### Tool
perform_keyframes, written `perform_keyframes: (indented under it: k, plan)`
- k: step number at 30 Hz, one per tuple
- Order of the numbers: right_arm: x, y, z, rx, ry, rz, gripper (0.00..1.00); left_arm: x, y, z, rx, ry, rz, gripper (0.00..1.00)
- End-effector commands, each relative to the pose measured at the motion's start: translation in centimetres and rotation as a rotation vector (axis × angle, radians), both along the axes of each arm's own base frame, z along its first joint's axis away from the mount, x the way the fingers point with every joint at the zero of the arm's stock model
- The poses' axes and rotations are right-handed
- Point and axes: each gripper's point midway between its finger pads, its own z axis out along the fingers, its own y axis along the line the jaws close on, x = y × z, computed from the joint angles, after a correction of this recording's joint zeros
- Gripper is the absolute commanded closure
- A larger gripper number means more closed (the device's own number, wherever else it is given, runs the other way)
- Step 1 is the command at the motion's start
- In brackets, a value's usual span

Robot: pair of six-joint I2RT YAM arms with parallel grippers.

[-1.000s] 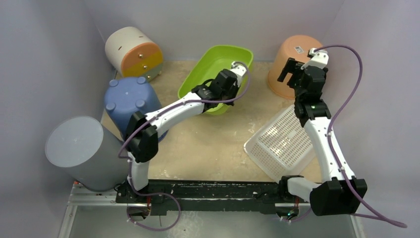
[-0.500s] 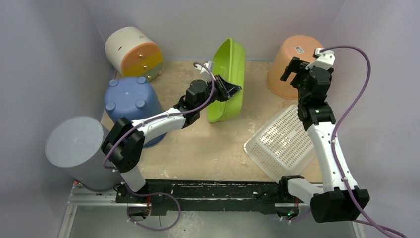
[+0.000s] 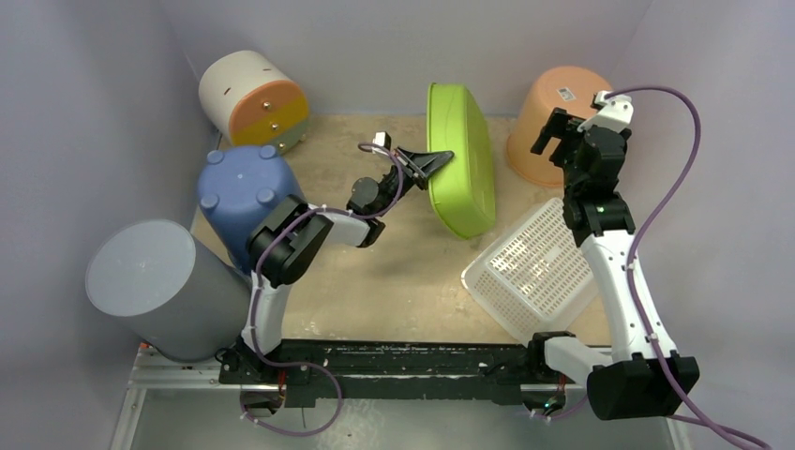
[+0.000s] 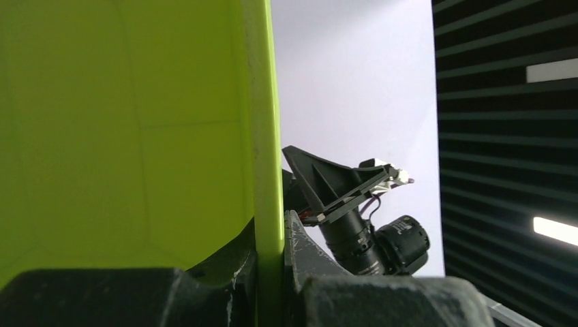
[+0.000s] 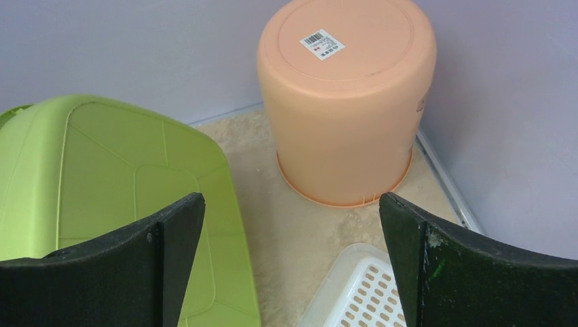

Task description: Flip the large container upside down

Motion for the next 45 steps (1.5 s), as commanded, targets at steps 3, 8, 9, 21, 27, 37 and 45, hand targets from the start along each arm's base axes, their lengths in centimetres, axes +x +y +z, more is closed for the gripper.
perform_keyframes:
  k: [3, 8, 9, 21, 27, 37, 45]
  plan:
    - [0.6, -0.3, 1.6, -0.002, -0.058, -0.012, 0.0, -1.2, 4.0, 3.3, -0.238, -0.08, -0.043, 1.0]
    - [0.8, -0.3, 0.9, -0.002, -0.047, -0.008, 0.0, 1.2, 4.6, -2.2, -0.165, 0.013, 0.004, 1.0]
    - [0.9, -0.2, 0.8, -0.001, -0.046, -0.007, 0.0, 1.6, 4.7, -3.1, -0.15, 0.027, 0.01, 1.0]
    - [1.5, 0.2, -0.1, 0.007, -0.032, 0.016, 0.0, 6.4, 4.8, -14.5, 0.304, 0.187, 0.139, 0.85]
    - [1.5, 0.2, -0.1, 0.008, -0.032, 0.017, 0.0, 7.9, 6.4, -19.8, 0.592, 0.255, 0.22, 0.82]
    - [1.5, 0.5, -0.1, 0.014, -0.032, 0.029, 0.0, 8.3, 7.8, -25.3, 0.752, 0.317, 0.222, 0.73]
    - [1.7, 0.5, -0.3, 0.01, -0.024, 0.032, 0.0, 8.7, 8.1, -27.4, 0.798, 0.314, 0.22, 0.65]
